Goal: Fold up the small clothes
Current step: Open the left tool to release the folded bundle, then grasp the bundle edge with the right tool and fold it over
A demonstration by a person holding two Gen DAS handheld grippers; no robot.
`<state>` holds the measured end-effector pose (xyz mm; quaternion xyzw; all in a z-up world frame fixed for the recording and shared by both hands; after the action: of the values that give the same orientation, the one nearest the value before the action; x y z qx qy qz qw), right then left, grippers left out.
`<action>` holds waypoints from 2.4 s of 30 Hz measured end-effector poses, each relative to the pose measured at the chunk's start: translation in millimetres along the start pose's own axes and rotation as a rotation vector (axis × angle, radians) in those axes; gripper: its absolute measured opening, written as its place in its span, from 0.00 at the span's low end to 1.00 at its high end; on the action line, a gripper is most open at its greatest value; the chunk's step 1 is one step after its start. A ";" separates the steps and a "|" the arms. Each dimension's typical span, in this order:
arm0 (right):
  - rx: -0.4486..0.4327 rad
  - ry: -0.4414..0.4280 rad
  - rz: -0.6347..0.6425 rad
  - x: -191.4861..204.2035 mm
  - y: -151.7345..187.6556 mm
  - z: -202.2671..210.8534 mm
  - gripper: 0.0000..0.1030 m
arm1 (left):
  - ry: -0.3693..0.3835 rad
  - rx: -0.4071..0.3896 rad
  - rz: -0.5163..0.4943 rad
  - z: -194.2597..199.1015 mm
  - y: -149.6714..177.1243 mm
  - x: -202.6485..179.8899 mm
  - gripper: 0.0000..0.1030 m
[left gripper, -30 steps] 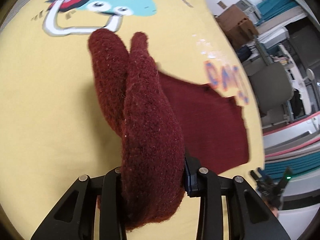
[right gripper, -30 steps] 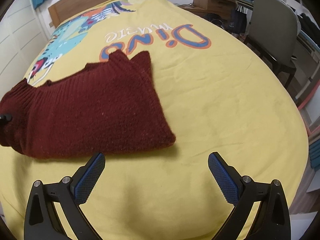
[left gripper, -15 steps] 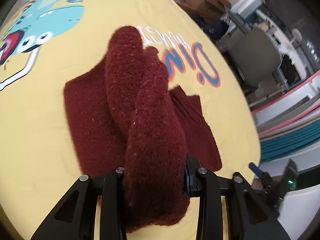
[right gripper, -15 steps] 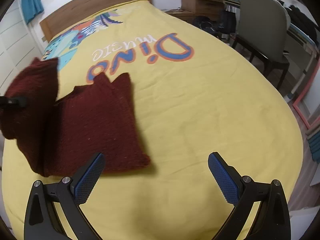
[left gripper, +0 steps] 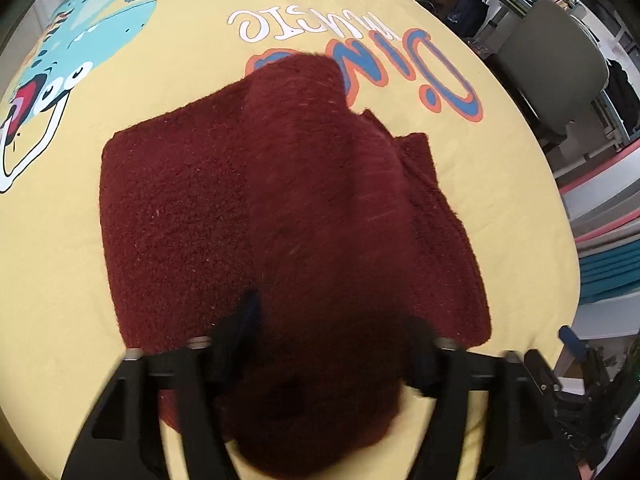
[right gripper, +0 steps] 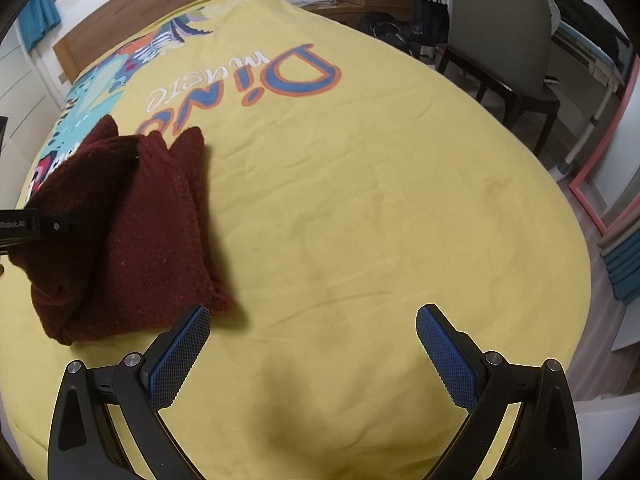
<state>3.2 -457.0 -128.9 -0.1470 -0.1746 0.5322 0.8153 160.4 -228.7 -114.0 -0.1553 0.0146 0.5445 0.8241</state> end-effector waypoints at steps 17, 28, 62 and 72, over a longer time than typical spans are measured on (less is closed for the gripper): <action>0.026 -0.112 0.076 28.8 -27.9 18.7 1.00 | 0.091 -0.083 0.007 78.3 2.3 18.3 0.99; 0.054 -0.239 0.231 134.6 -106.4 45.6 0.99 | 0.027 -0.118 0.126 95.3 52.5 117.0 0.99; 0.201 -0.175 0.147 94.6 -43.5 -26.9 0.18 | 0.058 -0.073 0.147 63.4 94.3 132.6 0.99; 0.172 -0.141 0.160 89.4 -45.2 -32.0 0.71 | 0.042 -0.064 0.129 60.2 92.9 124.4 0.99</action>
<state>87.5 -394.1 -126.9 -0.0521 -0.1728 0.6176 0.7655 118.5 -67.9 -103.0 -0.1918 0.0246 0.5932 0.7815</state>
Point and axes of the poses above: each gripper's, at about its wrist camera, not at the fingertips, and z roughly against the way its jaws point, x to its left, y to its underside, the point moved 7 cm from there along -z, roughly the way its jaws point
